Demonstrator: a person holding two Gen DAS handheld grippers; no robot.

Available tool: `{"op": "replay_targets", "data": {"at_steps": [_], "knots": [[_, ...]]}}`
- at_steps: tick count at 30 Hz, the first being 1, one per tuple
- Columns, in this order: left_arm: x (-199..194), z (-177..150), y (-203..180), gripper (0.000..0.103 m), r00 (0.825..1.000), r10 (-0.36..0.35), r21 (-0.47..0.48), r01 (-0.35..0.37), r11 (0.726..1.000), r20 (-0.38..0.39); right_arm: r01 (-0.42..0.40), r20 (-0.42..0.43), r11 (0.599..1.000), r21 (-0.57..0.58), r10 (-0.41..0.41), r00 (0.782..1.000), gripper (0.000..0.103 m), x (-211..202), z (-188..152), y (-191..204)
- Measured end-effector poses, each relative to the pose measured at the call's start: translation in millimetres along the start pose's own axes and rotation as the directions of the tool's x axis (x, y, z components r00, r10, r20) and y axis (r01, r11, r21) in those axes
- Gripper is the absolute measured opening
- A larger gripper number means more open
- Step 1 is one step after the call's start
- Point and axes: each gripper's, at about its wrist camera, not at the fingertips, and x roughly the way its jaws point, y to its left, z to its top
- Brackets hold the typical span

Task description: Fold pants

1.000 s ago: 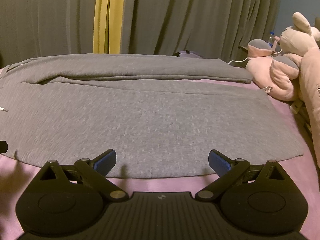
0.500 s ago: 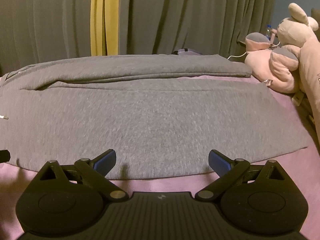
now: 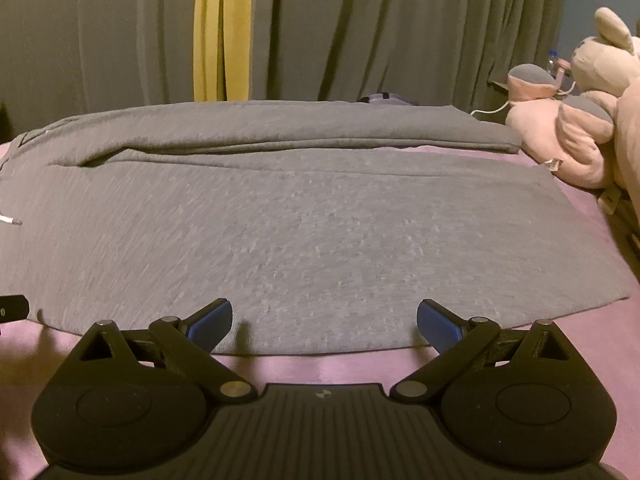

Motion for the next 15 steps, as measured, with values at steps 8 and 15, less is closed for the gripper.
{"op": "replay_targets", "data": {"at_steps": [8, 15], "knots": [[-3.0, 2.6, 0.1, 0.103, 0.999, 0.033, -0.03, -0.032, 0.999, 0.034, -0.07, -0.032, 0.994, 0.086, 0.073, 0.997, 0.099, 21.6, 7.3, -8.8], [6.4, 21.8, -2.1, 0.103, 0.975, 0.133, -0.06, -0.124, 0.991, 0.18, -0.13, -0.03, 0.94, 0.315, 0.146, 0.989, 0.099, 65.1, 12.4, -46.9]]}}
